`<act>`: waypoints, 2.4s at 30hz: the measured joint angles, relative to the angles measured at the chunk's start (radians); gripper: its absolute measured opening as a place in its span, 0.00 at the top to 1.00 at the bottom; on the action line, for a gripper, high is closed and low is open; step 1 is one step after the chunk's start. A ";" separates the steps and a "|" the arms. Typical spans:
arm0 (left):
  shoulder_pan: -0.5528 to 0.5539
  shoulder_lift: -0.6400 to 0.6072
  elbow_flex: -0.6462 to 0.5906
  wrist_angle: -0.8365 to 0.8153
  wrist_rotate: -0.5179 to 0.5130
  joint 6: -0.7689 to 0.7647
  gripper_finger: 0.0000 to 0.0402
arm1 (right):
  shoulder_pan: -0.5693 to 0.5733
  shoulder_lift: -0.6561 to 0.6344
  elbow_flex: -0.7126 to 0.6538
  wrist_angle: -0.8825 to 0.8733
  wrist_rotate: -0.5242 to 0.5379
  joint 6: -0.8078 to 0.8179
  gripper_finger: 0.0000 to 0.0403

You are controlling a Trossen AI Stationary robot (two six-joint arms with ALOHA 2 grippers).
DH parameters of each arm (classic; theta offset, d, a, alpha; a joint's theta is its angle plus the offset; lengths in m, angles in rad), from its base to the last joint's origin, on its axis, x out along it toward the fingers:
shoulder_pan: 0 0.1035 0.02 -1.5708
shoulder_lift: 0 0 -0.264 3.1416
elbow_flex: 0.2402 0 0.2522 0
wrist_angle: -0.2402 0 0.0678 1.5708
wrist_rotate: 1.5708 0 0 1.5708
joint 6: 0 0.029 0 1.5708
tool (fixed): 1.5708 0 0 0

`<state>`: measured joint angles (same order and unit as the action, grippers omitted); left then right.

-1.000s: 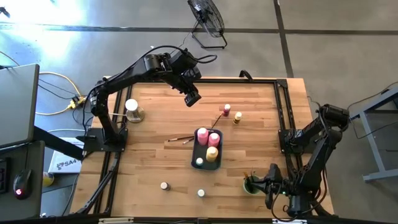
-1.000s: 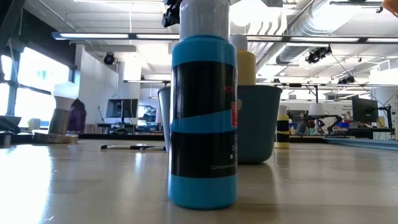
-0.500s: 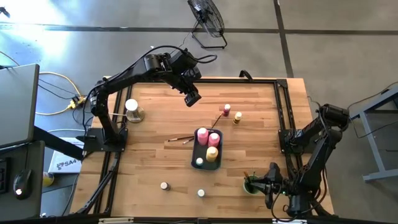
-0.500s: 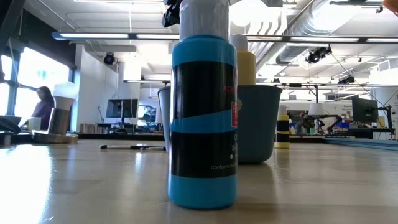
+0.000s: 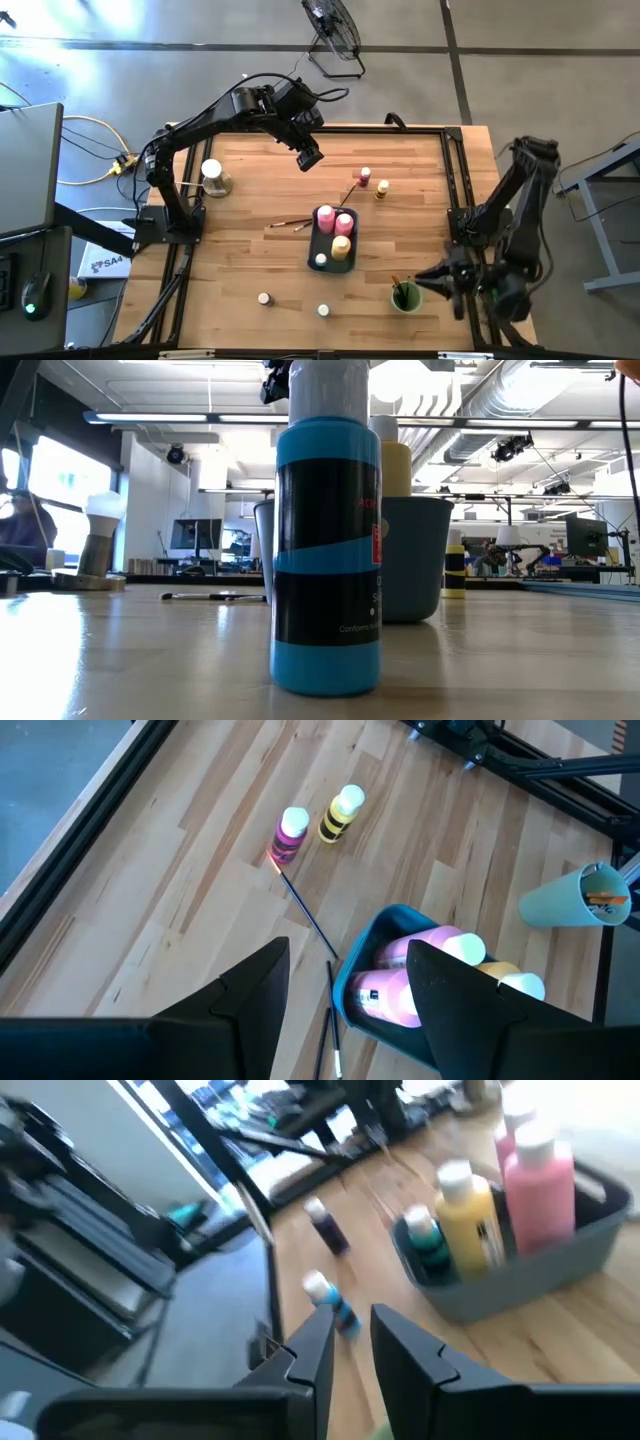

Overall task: Pick & Place Paint Supplies
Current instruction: Adjust the small yellow bottle

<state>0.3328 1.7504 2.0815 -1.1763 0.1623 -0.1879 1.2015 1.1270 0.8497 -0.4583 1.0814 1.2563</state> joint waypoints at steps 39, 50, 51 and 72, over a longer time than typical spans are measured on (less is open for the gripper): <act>0.000 0.000 0.000 0.011 -0.081 -0.030 0.50 | -0.012 -0.087 0.000 0.134 0.409 -0.308 0.86; 0.000 0.000 0.000 0.041 -0.154 -0.051 0.50 | -0.191 -0.087 0.000 0.125 0.478 -0.345 0.86; 0.000 0.000 0.000 0.054 -0.154 -0.036 0.50 | -0.213 -0.087 0.000 0.121 0.486 -0.346 0.86; -0.078 -0.098 -0.053 0.221 -0.101 0.430 0.50 | -0.625 -0.095 0.000 0.216 0.210 -0.339 0.86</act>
<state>0.2550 1.6524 2.0281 -0.9555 0.0618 0.2426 0.5767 1.0321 0.8497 -0.2420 1.2911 0.9177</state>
